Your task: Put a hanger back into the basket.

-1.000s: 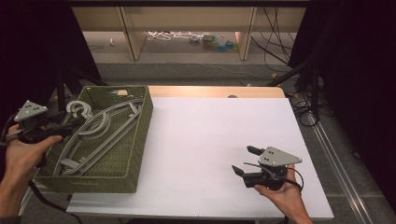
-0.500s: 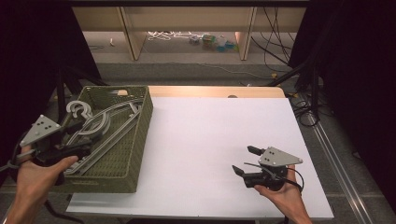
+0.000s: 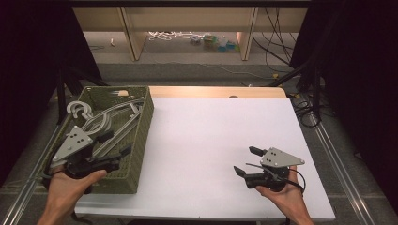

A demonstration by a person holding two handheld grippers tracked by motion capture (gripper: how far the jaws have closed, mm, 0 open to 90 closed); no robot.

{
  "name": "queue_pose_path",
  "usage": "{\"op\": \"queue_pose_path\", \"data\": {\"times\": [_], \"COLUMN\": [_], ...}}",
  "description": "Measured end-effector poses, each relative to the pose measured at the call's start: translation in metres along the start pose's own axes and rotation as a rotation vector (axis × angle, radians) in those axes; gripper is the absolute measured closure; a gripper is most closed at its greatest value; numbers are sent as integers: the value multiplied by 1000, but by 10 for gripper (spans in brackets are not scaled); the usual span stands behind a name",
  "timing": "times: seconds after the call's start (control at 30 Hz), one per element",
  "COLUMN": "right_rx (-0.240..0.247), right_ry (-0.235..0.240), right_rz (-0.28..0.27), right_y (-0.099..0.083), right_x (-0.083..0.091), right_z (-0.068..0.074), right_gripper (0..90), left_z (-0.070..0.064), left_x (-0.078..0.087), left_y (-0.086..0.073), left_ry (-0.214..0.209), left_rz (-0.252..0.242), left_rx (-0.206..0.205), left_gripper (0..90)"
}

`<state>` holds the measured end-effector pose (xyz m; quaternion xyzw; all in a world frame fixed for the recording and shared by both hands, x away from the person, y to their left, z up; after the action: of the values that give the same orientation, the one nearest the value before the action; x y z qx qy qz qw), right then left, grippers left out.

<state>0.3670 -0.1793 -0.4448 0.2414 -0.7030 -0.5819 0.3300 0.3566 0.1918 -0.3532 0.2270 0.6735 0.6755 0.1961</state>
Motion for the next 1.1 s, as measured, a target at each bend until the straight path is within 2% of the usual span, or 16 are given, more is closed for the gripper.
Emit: {"op": "queue_pose_path", "data": {"times": [0.2, 0.27, 0.3, 0.37, 0.5, 0.6, 0.63, 0.7, 0.77, 0.8, 0.87, 0.93, 0.97, 1.0, 1.03, 1.1], "right_rx": [-4, -4, -2, -21, -1, -19, 3, -18, -3, -16, -6, -19, -9, -25, -11, -13], "right_ry": [-6, -12, -13, 1, -2, -20, -17, -16, -18, -11, -23, -26, -28, -29, -28, -36], "right_rz": [-15, -32, -34, -30, -62, -79, -92, -89, -107, -100, -119, -115, -115, -109, -122, -126], "right_y": [-1, -1, -1, -2, -2, -2, -2, -2, -2, -3, -3, -5, -5, -7, -6, -8], "right_x": [0, -2, -2, -1, -1, -1, -1, 0, 0, 1, 2, 3, 4, 5, 6, 7], "right_z": [-1, -1, -1, 2, 0, 1, 0, 2, 1, 3, 2, 4, 3, 6, 5, 7], "right_gripper": [183, 170, 166, 164, 160, 159, 160, 160, 159, 159, 159, 159, 159, 159, 159, 159], "left_z": [-10, -14, -15, -18, -25, -30, -31, -34, -37, -40, -44, -47, -48, -49, -51, -54], "left_x": [-15, -20, -23, -26, -32, -35, -36, -38, -39, -39, -39, -38, -38, -37, -37, -36], "left_y": [-9, -14, -16, -20, -28, -33, -35, -38, -42, -45, -50, -55, -59, -61, -63, -69], "left_ry": [-31, -42, -52, -64, -91, -100, -107, -121, -131, -134, -144, -151, -157, -160, -160, -173], "left_rz": [-42, -39, -49, -52, -62, -81, -84, -83, -88, -86, -92, -96, -95, -101, -106, -114], "left_rx": [23, 33, 16, 18, 32, 40, 36, 29, 24, 31, 46, 54, 53, 60, 70, 56], "left_gripper": [247, 240, 239, 239, 234, 227, 226, 222, 219, 219, 219, 218, 218, 217, 218, 218]}}
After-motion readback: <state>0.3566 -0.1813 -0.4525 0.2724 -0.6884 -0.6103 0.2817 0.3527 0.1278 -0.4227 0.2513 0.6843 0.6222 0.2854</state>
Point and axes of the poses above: each handheld gripper's, and its own axes: x roughly backward along the jaws, y roughly out of its top, z roughly to its left, the point moved 8 cm from there along -x, roughly forward along the jaws, and after that the axes turned 15 degrees about -z, right-handed, at the moved point
